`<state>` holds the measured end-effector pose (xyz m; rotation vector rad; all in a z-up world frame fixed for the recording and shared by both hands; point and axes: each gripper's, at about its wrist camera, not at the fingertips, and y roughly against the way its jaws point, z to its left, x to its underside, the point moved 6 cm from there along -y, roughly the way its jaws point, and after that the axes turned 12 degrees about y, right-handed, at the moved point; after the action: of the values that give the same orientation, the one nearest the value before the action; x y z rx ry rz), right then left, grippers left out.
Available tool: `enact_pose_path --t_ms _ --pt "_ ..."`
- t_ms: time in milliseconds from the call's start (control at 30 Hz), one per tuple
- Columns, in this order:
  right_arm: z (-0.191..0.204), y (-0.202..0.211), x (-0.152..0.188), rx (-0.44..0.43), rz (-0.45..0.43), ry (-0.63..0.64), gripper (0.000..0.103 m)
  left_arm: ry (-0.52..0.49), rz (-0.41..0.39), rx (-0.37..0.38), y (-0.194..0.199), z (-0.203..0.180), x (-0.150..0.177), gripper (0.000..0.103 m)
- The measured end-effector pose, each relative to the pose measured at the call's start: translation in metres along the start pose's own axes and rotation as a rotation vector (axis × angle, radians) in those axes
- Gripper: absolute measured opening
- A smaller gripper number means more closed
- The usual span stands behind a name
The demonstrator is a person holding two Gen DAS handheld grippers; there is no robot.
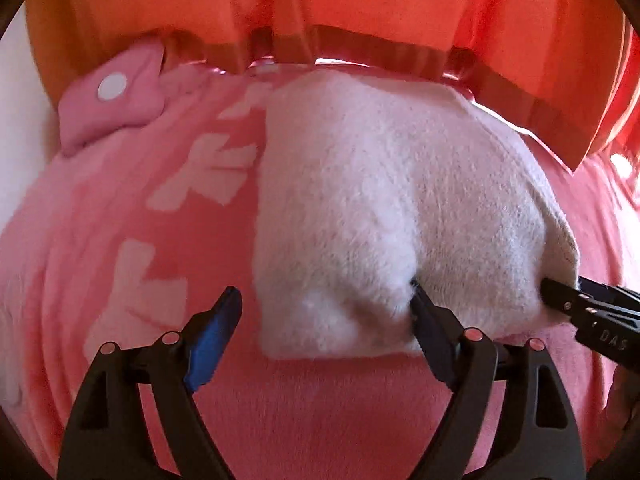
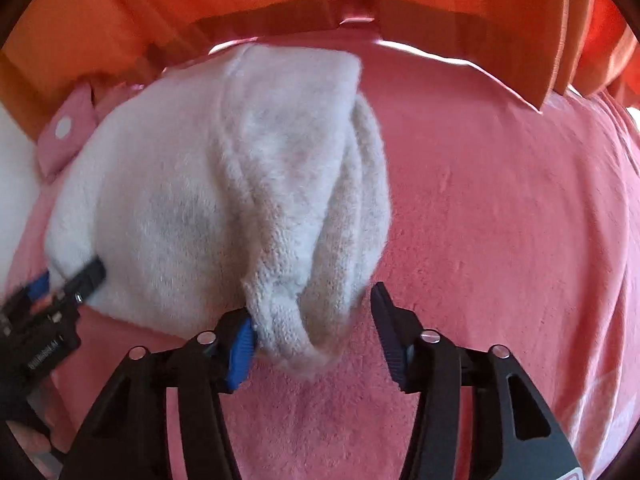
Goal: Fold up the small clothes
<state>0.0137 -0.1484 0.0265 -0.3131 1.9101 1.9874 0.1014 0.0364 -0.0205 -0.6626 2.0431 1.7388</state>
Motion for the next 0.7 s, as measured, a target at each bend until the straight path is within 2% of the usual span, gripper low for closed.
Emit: enact_pose_path --t_ms 100,233,300,500,700 --pt "0.003 0.032 0.009 0.039 -0.088 -0.010 0.052 0.034 -0.025 0.012 0.018 0.006 0.008 0.081" --pt "0.009 0.051 0.040 0.192 -0.127 0.023 0.056 0.030 -0.036 -0.024 0.028 0.007 0.027 0.087" --pt "0.011 0.047 0.049 0.201 -0.137 0.013 0.060 0.015 -0.041 -0.043 0.031 0.005 0.040 0.088" --pt "0.025 0.039 0.076 0.211 -0.161 0.011 0.061 0.005 -0.048 -0.078 0.034 0.008 0.068 0.088" --pt "0.045 0.029 0.090 0.208 -0.170 0.026 0.063 -0.014 -0.091 -0.090 0.032 0.006 0.080 0.088"
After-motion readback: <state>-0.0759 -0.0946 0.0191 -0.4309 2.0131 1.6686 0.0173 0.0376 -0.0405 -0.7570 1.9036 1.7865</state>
